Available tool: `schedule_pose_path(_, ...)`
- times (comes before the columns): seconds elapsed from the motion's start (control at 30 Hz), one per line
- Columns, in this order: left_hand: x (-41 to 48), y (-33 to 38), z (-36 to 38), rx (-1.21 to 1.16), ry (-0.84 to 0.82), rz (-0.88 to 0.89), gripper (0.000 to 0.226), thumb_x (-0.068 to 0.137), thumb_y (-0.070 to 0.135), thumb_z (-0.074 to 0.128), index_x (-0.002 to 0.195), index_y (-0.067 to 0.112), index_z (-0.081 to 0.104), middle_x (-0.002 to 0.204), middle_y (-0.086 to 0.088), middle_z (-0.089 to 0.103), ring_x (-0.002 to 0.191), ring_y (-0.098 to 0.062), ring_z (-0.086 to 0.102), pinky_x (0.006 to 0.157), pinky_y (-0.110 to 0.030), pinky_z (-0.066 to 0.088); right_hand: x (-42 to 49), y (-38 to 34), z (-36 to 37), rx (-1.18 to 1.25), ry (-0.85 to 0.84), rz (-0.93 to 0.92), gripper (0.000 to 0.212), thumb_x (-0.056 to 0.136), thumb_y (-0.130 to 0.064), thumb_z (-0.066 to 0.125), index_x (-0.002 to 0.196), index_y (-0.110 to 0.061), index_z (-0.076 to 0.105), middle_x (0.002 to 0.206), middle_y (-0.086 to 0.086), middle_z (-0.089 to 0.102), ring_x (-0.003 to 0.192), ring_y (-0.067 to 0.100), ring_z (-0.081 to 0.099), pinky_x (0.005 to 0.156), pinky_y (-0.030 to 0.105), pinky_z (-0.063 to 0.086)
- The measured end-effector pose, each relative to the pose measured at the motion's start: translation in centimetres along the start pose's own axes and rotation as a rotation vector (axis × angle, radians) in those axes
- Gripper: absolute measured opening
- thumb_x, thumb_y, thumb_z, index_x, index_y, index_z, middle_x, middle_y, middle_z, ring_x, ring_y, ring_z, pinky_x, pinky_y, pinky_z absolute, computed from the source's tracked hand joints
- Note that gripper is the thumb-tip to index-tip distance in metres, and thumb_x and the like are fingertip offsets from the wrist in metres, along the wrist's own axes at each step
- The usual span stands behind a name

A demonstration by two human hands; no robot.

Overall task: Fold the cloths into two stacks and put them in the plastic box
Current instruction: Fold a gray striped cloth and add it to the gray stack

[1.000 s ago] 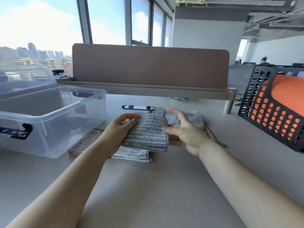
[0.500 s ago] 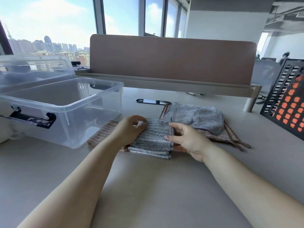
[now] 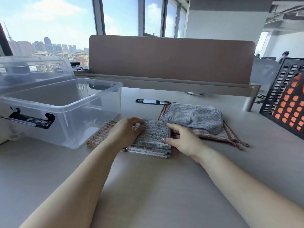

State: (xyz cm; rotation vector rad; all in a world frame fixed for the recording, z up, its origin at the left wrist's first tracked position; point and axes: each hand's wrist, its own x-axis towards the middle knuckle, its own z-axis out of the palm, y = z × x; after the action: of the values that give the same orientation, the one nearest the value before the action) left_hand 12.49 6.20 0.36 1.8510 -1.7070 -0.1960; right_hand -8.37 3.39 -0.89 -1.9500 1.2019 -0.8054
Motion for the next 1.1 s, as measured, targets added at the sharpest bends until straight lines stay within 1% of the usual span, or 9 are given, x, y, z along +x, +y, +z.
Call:
schedule_pose_path(0.13, -0.4, 0.5, -0.1, 0.204, 0.012, -0.012, 0.033, 0.091, 0.051, 0.049, 0.123, 0.043, 0.057, 0.137, 0.005, 0.049, 0.122, -0.024, 0.047, 0.092, -0.037, 0.045, 0.2, 0.0, 0.1, -0.096, -0.020, -0.010, 0.066, 0.087, -0.025, 0.066, 0.145, -0.019, 0.035, 0.152, 0.000, 0.035, 0.139, 0.018, 0.033, 0.106, 0.025, 0.026)
schedule_pose_path(0.23, -0.8, 1.8, -0.2, 0.246, 0.082, 0.136, 0.039, 0.096, 0.049, 0.037, 0.132, 0.040, 0.049, 0.153, 0.011, 0.031, 0.138, -0.021, 0.031, 0.104, -0.039, 0.037, 0.3, 0.0, -0.1, -0.075, -0.013, 0.000, 0.062, 0.087, -0.029, 0.065, 0.143, -0.021, 0.040, 0.149, -0.002, 0.039, 0.137, 0.016, 0.036, 0.106, 0.025, 0.027)
schedule_pose_path(0.33, -1.3, 2.8, 1.3, 0.303, -0.160, 0.288, 0.051, 0.097, 0.054, 0.017, 0.147, 0.041, 0.022, 0.159, 0.014, 0.005, 0.147, -0.013, 0.004, 0.119, -0.037, 0.011, 0.1, 0.3, -1.2, 0.007, 0.052, 0.017, 0.046, 0.088, -0.029, 0.064, 0.131, -0.019, 0.053, 0.132, -0.001, 0.057, 0.118, 0.012, 0.052, 0.097, 0.024, 0.038)
schedule_pose_path(0.47, -1.7, 2.7, 2.8, 0.420, -0.439, 0.214, 0.055, 0.095, 0.058, 0.008, 0.147, 0.043, -0.004, 0.157, 0.017, -0.013, 0.144, -0.008, -0.016, 0.117, -0.036, -0.011, -0.1, 2.2, -4.2, 0.016, 0.203, 0.061, 0.025, 0.087, -0.023, 0.065, 0.111, -0.015, 0.065, 0.108, -0.002, 0.065, 0.097, 0.008, 0.057, 0.078, 0.017, 0.042)
schedule_pose_path(0.63, -1.4, 3.0, 2.3, 0.436, -0.405, 0.227, 0.057, 0.094, 0.060, 0.013, 0.148, 0.044, 0.006, 0.159, 0.017, 0.000, 0.147, -0.008, -0.006, 0.119, -0.039, -0.008, -0.2, 5.5, -8.8, -0.262, 0.376, 0.063, 0.015, 0.086, -0.018, 0.064, 0.097, -0.016, 0.073, 0.105, -0.003, 0.068, 0.108, 0.019, 0.060, 0.093, 0.026, 0.041)
schedule_pose_path(0.7, -1.4, 3.8, 1.8, 0.453, -0.283, 0.263, 0.054, 0.095, 0.059, 0.021, 0.146, 0.042, 0.022, 0.157, 0.017, 0.016, 0.146, -0.008, 0.010, 0.119, -0.040, -0.003, -0.5, 6.4, -9.9, -0.471, 0.349, 0.046, 0.016, 0.086, -0.021, 0.062, 0.095, -0.021, 0.075, 0.120, -0.004, 0.063, 0.119, 0.022, 0.051, 0.100, 0.025, 0.032)
schedule_pose_path(0.87, -1.6, 7.8, 1.5, 0.324, -0.001, 0.329, 0.041, 0.093, 0.050, 0.042, 0.130, 0.035, 0.050, 0.142, 0.013, 0.046, 0.127, -0.015, 0.045, 0.107, -0.032, 0.029, -0.9, 6.5, -10.7, -0.637, 0.284, -0.013, 0.007, 0.085, -0.023, 0.059, 0.086, -0.024, 0.067, 0.122, -0.003, 0.064, 0.116, 0.021, 0.053, 0.091, 0.026, 0.038)
schedule_pose_path(1.0, -1.2, 11.1, 3.5, 0.251, -0.063, 0.387, 0.040, 0.093, 0.047, 0.045, 0.130, 0.033, 0.051, 0.140, 0.011, 0.048, 0.127, -0.015, 0.045, 0.102, -0.033, 0.034, -0.8, 6.9, -10.8, -0.785, 0.281, -0.063, 0.025, 0.092, -0.027, 0.048, 0.104, -0.024, 0.070, 0.132, -0.009, 0.058, 0.126, 0.017, 0.046, 0.098, 0.026, 0.037)
schedule_pose_path(1.1, -1.1, 12.7, 5.2, 0.250, -0.112, 0.366, 0.047, 0.093, 0.045, 0.047, 0.138, 0.031, 0.042, 0.146, 0.007, 0.042, 0.132, -0.019, 0.041, 0.105, -0.033, 0.032, -0.8, 7.0, -11.4, -0.682, 0.425, -0.095, 0.024, 0.091, -0.021, 0.052, 0.104, -0.016, 0.071, 0.120, -0.003, 0.066, 0.116, 0.021, 0.056, 0.092, 0.031, 0.045)
